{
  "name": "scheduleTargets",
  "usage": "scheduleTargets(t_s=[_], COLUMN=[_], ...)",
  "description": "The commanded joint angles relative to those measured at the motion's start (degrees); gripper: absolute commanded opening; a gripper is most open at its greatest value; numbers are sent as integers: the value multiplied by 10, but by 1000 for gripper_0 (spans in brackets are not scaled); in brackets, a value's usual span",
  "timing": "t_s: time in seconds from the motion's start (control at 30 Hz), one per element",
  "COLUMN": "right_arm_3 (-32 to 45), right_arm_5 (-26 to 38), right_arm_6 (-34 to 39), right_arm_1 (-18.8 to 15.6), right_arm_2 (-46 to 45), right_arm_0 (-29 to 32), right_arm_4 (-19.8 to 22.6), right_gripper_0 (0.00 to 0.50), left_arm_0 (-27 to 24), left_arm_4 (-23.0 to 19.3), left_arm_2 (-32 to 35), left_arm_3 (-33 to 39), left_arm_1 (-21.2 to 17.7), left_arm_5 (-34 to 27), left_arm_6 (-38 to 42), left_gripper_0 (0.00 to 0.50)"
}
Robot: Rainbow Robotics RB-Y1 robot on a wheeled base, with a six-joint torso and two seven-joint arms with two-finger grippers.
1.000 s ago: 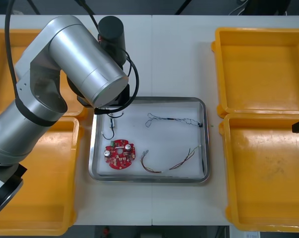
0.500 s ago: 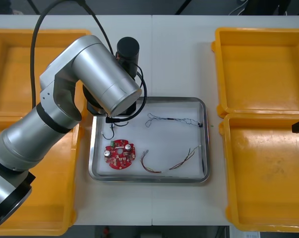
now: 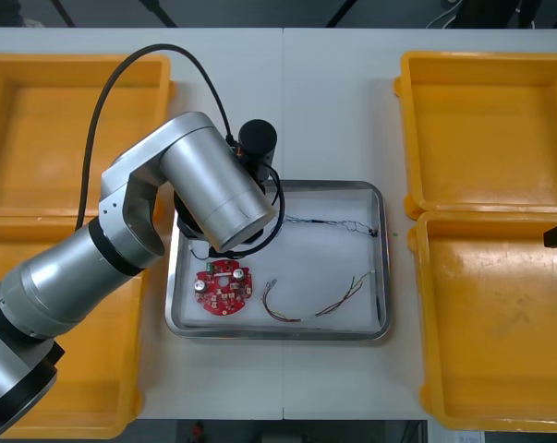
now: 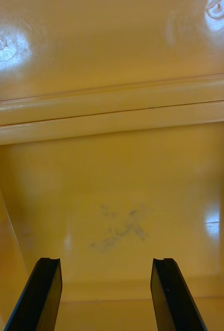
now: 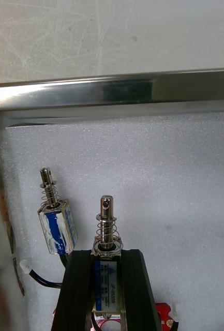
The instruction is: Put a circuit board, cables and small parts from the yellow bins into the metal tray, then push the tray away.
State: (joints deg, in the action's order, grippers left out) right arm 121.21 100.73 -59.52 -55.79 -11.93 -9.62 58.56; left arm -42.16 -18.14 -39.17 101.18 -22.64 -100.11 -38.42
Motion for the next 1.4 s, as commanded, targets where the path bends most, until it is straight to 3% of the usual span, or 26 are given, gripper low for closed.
scheduleTargets(t_s=[0.03, 0.53, 0.63, 0.7, 0.83, 0.93, 1.1, 1.4], right_arm_3=[1, 1, 1, 1, 1, 1, 1, 1], right_arm_5=[-5, -5, -5, -5, -5, -5, -5, -5], right_arm_6=[-24, -24, -24, -24, -24, -24, -24, -24], right_arm_1=[1, 1, 1, 1, 1, 1, 1, 1], right_arm_2=[-13, -13, -13, -13, -13, -13, -13, -13], right_arm_0=[7, 7, 7, 7, 7, 7, 7, 7], right_arm_4=[-1, -1, -1, -1, -1, -1, -1, -1], right_gripper_0=[500, 500, 500, 500, 500, 500, 500, 500], left_arm_0=[14, 14, 14, 14, 13, 13, 7, -48], left_arm_4=[22, 36, 46, 60, 68, 74, 76, 17], left_arm_2=[-26, -36, -42, -47, -47, -47, -42, -23], left_arm_3=[-5, -34, -34, -34, -32, -27, 7, 121], left_arm_1=[16, 29, 30, 33, 34, 34, 23, -29], left_arm_5=[20, 55, 56, 56, 56, 53, 19, -62], left_arm_6=[31, 42, 42, 41, 39, 39, 32, 16], left_gripper_0=[0, 8, 60, 224, 381, 456, 500, 500])
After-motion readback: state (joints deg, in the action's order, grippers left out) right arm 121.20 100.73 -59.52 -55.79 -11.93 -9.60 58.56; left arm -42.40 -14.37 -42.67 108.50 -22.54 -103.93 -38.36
